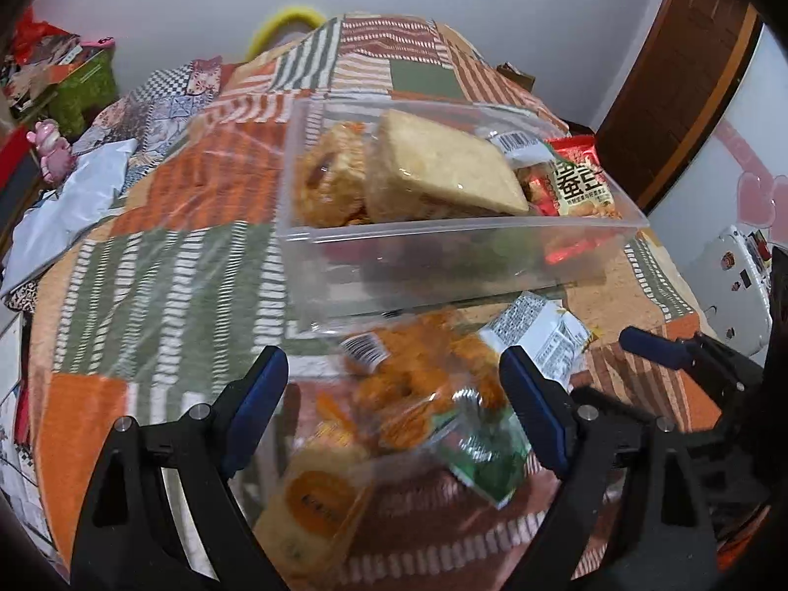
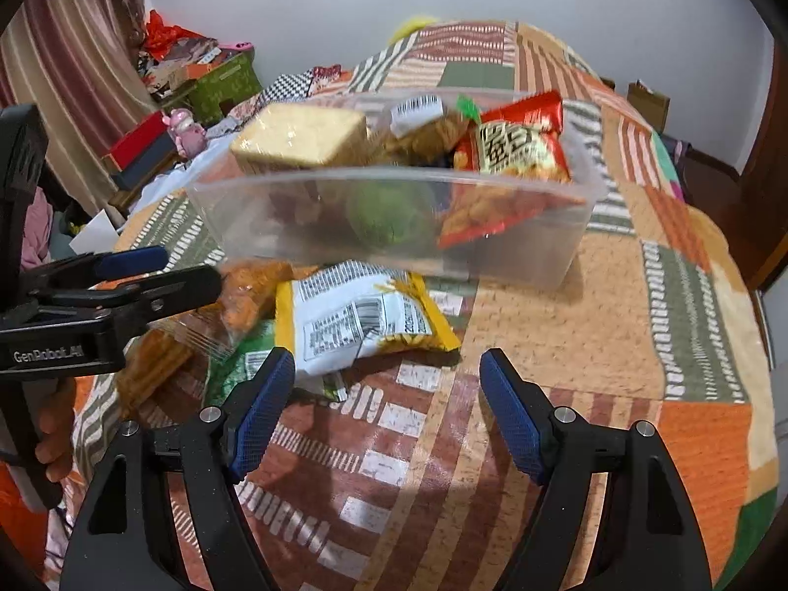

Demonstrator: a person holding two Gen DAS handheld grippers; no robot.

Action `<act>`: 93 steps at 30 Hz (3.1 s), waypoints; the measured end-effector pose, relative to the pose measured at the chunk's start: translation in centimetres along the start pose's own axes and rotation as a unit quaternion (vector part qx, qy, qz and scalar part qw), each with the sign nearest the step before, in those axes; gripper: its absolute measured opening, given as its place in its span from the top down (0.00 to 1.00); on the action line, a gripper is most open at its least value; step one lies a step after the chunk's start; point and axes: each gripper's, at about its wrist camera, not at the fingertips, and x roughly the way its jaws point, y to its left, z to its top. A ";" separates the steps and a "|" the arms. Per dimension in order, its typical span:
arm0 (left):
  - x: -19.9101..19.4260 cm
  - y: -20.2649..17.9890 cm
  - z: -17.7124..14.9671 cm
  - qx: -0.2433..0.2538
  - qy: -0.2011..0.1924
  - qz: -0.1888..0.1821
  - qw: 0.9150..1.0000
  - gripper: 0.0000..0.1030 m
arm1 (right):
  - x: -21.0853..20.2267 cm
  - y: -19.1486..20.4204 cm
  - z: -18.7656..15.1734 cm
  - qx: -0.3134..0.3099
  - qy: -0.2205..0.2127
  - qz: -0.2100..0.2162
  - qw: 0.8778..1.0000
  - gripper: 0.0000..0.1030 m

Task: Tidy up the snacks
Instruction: 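Grasp the yellow-white chip bag with the right tool while the left grasps the orange snack bag, then lower the chip bag and orange snack bag into the clear box, release both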

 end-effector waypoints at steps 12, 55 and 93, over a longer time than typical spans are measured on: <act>2.2 0.4 -0.2 -0.005 0.008 -0.026 1.000 0.26 | 1.0 -1.4 -0.2 0.012 0.013 -0.012 1.000 0.27; 2.9 1.8 -2.3 -0.003 0.006 -0.017 1.000 0.35 | 2.5 -0.6 -0.4 -0.036 0.056 -0.020 0.998 0.26; -8.3 0.7 3.3 -0.007 -0.150 -0.022 0.988 0.39 | -6.4 -1.7 5.1 0.008 -0.119 0.001 0.993 0.71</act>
